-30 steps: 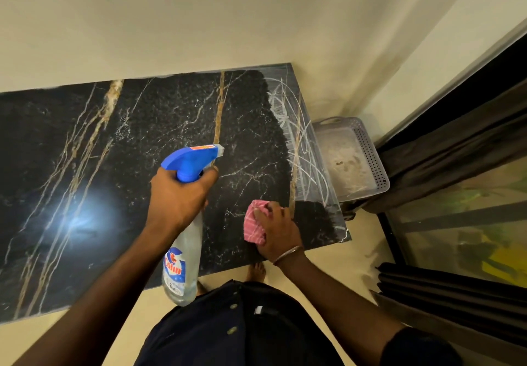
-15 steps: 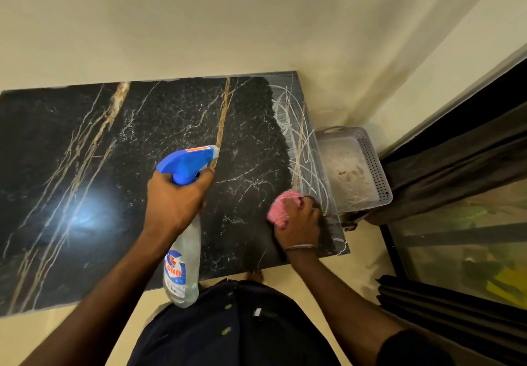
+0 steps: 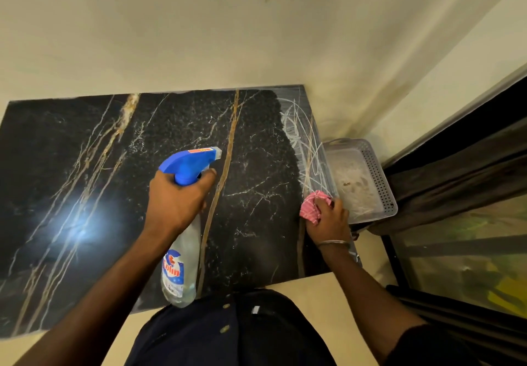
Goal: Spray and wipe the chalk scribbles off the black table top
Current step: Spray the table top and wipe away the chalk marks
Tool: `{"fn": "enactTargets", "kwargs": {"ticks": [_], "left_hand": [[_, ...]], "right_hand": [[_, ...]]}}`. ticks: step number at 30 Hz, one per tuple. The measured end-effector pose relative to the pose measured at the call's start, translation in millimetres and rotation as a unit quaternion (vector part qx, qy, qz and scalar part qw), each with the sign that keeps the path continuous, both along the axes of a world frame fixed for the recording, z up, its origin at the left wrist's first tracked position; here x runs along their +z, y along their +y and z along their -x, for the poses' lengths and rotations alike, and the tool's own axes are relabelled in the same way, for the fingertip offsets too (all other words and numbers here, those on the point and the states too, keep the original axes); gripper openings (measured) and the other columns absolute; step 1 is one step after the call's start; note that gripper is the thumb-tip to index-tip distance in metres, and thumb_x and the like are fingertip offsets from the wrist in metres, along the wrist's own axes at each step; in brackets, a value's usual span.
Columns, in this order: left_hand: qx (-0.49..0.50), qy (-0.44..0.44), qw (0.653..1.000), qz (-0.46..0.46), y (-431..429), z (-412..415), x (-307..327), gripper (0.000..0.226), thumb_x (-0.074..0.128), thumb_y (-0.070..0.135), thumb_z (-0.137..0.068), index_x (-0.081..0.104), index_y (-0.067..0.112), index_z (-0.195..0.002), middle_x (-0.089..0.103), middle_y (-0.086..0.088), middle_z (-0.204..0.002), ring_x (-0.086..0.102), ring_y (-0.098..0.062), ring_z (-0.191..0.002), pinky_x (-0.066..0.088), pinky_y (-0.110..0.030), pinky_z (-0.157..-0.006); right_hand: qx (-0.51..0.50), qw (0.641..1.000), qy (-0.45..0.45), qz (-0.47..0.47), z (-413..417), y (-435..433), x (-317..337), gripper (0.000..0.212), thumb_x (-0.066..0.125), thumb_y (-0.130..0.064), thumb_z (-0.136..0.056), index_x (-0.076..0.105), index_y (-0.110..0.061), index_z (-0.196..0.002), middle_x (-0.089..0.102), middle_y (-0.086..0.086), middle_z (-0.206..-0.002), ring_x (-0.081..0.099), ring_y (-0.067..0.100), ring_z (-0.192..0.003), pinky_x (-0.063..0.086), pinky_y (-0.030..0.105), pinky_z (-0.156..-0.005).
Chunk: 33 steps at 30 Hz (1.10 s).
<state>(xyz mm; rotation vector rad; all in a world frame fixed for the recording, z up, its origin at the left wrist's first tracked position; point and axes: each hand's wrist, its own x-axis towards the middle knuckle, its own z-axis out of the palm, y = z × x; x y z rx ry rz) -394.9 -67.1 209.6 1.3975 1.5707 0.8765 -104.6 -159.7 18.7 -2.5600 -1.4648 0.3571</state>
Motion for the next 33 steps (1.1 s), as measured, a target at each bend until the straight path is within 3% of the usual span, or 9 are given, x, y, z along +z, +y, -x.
{"fn": "enactTargets", "kwargs": {"ticks": [4, 7, 10, 12, 18, 22, 26, 30, 33], "left_hand": [[-0.007, -0.011, 1.0, -0.006, 9.1, 4.4, -1.4, 0.021, 0.07, 0.018, -0.088, 0.06, 0.006, -0.075, 0.058, -0.003, -0.048, 0.054, -0.006, -0.04, 0.044, -0.013, -0.043], [-0.021, -0.018, 1.0, -0.004, 14.8, 6.9, -1.5, 0.019, 0.07, 0.017, -0.089, 0.059, 0.007, -0.075, 0.058, -0.008, -0.053, 0.055, -0.006, -0.041, 0.044, -0.012, -0.044], [-0.04, -0.018, 0.999, -0.003, 20.4, 8.7, -0.7, 0.016, 0.069, 0.016, -0.089, 0.059, 0.009, -0.078, 0.059, -0.007, -0.054, 0.056, -0.007, -0.042, 0.045, -0.012, -0.044], [-0.04, -0.021, 0.999, -0.005, 24.9, 10.0, 0.1, 0.017, 0.069, 0.017, -0.089, 0.06, 0.007, -0.079, 0.059, -0.007, -0.054, 0.055, -0.007, -0.042, 0.044, -0.012, -0.044], [-0.025, -0.02, 0.999, -0.008, 35.2, 12.9, 3.1, 0.021, 0.071, 0.018, -0.088, 0.062, 0.002, -0.077, 0.059, -0.012, -0.054, 0.054, -0.008, -0.04, 0.044, -0.013, -0.043], [-0.034, -0.015, 0.999, -0.001, 39.0, 11.3, 2.5, 0.02, 0.07, 0.017, -0.088, 0.061, 0.005, -0.074, 0.059, -0.013, -0.054, 0.053, -0.007, -0.041, 0.044, -0.013, -0.043], [-0.046, -0.016, 0.999, 0.002, 42.2, 5.6, 1.6, 0.021, 0.07, 0.017, -0.087, 0.061, 0.004, -0.074, 0.06, -0.016, -0.057, 0.054, -0.009, -0.043, 0.047, -0.019, -0.047], [-0.056, -0.024, 0.998, -0.006, 43.6, 0.1, 3.5, 0.017, 0.068, 0.012, -0.089, 0.06, 0.001, -0.078, 0.059, -0.019, -0.058, 0.053, -0.009, -0.042, 0.047, -0.017, -0.044], [-0.058, -0.024, 0.998, 0.003, 44.3, 1.7, 2.3, 0.02, 0.069, 0.015, -0.089, 0.06, 0.004, -0.075, 0.058, -0.011, -0.054, 0.054, -0.009, -0.042, 0.046, -0.015, -0.045]], "right_hand": [[-0.003, 1.0, -0.012, 0.007, 31.5, 13.2, 0.7, 0.055, 0.06, -0.039, -0.079, 0.053, -0.024, -0.131, 0.04, 0.018, -0.137, 0.043, 0.041, -0.118, 0.046, 0.048, -0.088], [0.074, 0.997, 0.015, 0.026, 58.5, 20.9, -1.4, 0.059, 0.061, -0.042, -0.076, 0.05, -0.029, -0.133, 0.038, 0.014, -0.138, 0.04, 0.041, -0.121, 0.052, 0.046, -0.08], [0.152, 0.987, 0.026, 0.05, 66.1, 23.5, -0.3, 0.063, 0.062, -0.048, -0.076, 0.045, -0.035, -0.136, 0.035, 0.007, -0.138, 0.03, 0.038, -0.133, 0.054, 0.044, -0.085], [0.189, 0.981, 0.008, 0.049, 53.9, 20.6, -0.4, 0.062, 0.064, -0.048, -0.077, 0.046, -0.036, -0.135, 0.038, 0.006, -0.136, 0.038, 0.033, -0.125, 0.055, 0.041, -0.079], [0.003, 1.0, 0.005, -0.022, -2.8, 19.5, -3.1, 0.055, 0.066, -0.039, -0.078, 0.056, -0.022, -0.129, 0.046, 0.017, -0.127, 0.049, 0.039, -0.103, 0.05, 0.044, -0.078], [-0.02, 1.0, -0.009, -0.017, 11.5, 32.0, -1.4, 0.052, 0.068, -0.035, -0.077, 0.058, -0.02, -0.126, 0.047, 0.019, -0.127, 0.05, 0.041, -0.105, 0.05, 0.046, -0.081], [0.077, 0.997, 0.009, 0.009, 50.8, 43.5, 0.3, 0.056, 0.064, -0.038, -0.074, 0.054, -0.028, -0.128, 0.044, 0.013, -0.131, 0.046, 0.038, -0.111, 0.054, 0.044, -0.077], [0.216, 0.976, -0.007, 0.018, 58.6, 47.4, -0.3, 0.057, 0.065, -0.045, -0.073, 0.056, -0.03, -0.128, 0.05, 0.011, -0.127, 0.051, 0.035, -0.104, 0.055, 0.044, -0.076], [0.233, 0.972, -0.002, 0.042, 31.6, 45.4, 0.5, 0.058, 0.066, -0.043, -0.077, 0.051, -0.034, -0.133, 0.042, 0.009, -0.137, 0.043, 0.035, -0.119, 0.054, 0.042, -0.08]]}}
